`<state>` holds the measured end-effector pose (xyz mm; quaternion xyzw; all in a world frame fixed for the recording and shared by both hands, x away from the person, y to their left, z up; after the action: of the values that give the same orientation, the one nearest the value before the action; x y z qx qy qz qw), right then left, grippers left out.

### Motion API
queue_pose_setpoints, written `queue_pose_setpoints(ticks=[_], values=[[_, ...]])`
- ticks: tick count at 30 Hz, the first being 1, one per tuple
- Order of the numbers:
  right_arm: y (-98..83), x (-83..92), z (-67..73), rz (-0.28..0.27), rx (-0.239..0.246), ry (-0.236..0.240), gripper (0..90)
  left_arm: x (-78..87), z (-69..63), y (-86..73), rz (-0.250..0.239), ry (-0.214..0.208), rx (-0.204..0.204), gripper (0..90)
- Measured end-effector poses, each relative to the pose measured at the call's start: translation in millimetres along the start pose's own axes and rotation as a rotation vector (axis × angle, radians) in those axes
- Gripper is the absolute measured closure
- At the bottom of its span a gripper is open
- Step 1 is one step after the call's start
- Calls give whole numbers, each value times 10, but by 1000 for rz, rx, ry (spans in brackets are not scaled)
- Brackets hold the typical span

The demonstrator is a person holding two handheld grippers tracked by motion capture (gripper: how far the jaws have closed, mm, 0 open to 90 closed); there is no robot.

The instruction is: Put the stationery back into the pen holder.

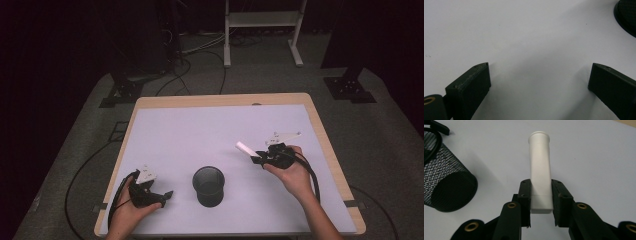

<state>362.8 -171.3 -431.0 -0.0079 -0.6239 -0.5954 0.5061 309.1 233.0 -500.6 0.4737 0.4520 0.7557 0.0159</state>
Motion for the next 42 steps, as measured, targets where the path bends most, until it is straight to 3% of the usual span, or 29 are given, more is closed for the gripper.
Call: queue_pose_setpoints(ticks=[26,33,42], values=[[170,338,577,-39,112,140,705,0,0,0,0,-1,1,33],[179,337,709,-34,140,173,705,1,1,0,1,-1,1,33],[166,214,895,0,174,211,705,1,2,0,2,-2,0,33]])
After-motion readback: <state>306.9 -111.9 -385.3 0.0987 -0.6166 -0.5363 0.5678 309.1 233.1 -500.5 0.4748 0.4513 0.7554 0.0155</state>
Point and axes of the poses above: each handheld gripper's, and its own axes: x roughly backward along the jaws, y roughly out of its top, z roughly to its left, the point moved 3 cm from there along -x, roughly forward along the jaws, and after that the axes turned 10 degrees about -x, right-handed, at the moved point
